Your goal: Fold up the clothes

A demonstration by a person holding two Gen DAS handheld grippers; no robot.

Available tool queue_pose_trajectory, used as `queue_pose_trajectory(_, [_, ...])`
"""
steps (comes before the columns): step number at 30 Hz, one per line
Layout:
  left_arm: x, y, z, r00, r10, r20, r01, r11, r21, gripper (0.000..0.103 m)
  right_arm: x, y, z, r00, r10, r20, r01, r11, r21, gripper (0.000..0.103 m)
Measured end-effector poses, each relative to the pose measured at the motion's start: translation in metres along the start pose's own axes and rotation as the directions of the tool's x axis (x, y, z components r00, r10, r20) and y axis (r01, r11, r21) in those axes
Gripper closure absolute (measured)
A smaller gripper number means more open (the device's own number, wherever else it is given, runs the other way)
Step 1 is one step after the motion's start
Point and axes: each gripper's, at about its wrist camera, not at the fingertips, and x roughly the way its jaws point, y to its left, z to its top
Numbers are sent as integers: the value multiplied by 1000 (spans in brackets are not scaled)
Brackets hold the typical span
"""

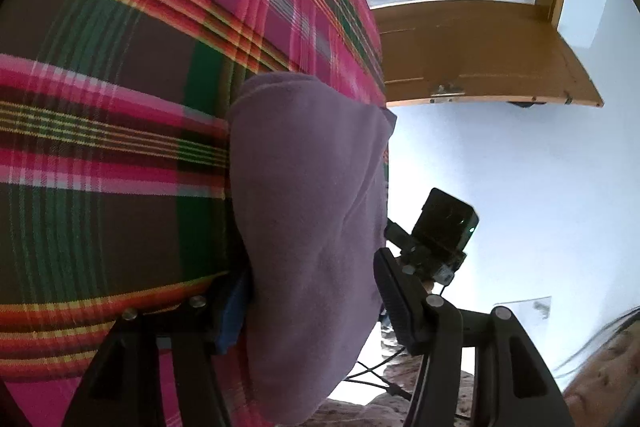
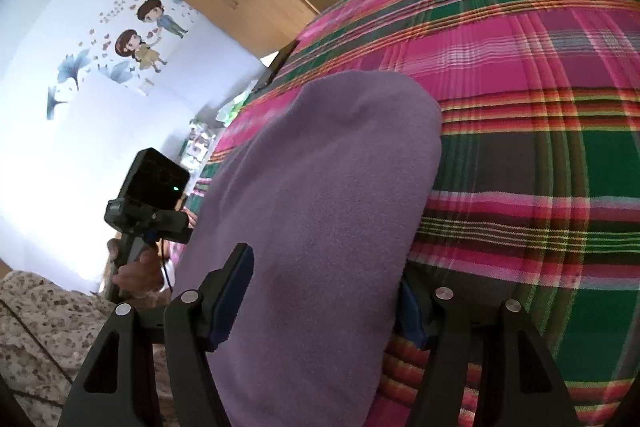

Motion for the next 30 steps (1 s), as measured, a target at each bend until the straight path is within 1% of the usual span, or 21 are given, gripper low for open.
queue_pose_trajectory(4, [-1, 0, 2, 1000, -28, -9, 28, 1000, 3, 44, 1, 1, 0, 1000, -1, 3, 1, 1000, -12, 35])
queue_pose_trajectory(7, [2, 2, 5, 996, -87, -10, 87, 996, -16, 43, 1, 1, 0, 1000, 2, 1, -2, 1000, -17, 35])
queue_pose_trajectory(8, [4, 2, 6, 996, -93, -12, 93, 996, -18, 43, 2, 1, 0, 1000, 3, 1, -3, 1000, -19, 35])
queue_pose_trajectory(11, [6, 0, 8, 997, -75, -26, 74, 997, -17, 44, 1, 1, 0, 1000, 5, -1, -5, 1000, -20, 35])
queue_pose_trajectory(14, [9, 0, 9, 999, -37, -28, 36, 999, -35, 49, 4, 2, 2, 1000, 4, 0, -4, 1000, -12, 35])
queue_pose_trajectory(17, [13, -1, 8, 999, 24, -32, -25, 999, -32, 58, 3, 1, 0, 1000, -2, 5, 2, 1000, -1, 35])
queue_pose_trajectory(24, [16, 1, 8, 999, 37, -31, -38, 999, -38, 64, 2, 3, -2, 1000, -21, 19, 21, 1000, 15, 36])
queue_pose_trajectory(27, [17, 2, 9, 999, 36, -34, -38, 998, -42, 65, 1, 3, -2, 999, -51, 18, 51, 999, 15, 45])
queue_pose_trajectory(29, [17, 2, 10, 999, 36, -35, -37, 998, -42, 66, 1, 3, -2, 998, -64, 17, 63, 998, 16, 53])
queue_pose_trajectory(30, [17, 2, 10, 999, 35, -36, -37, 998, -41, 66, 1, 3, -2, 998, -68, 16, 68, 998, 17, 54])
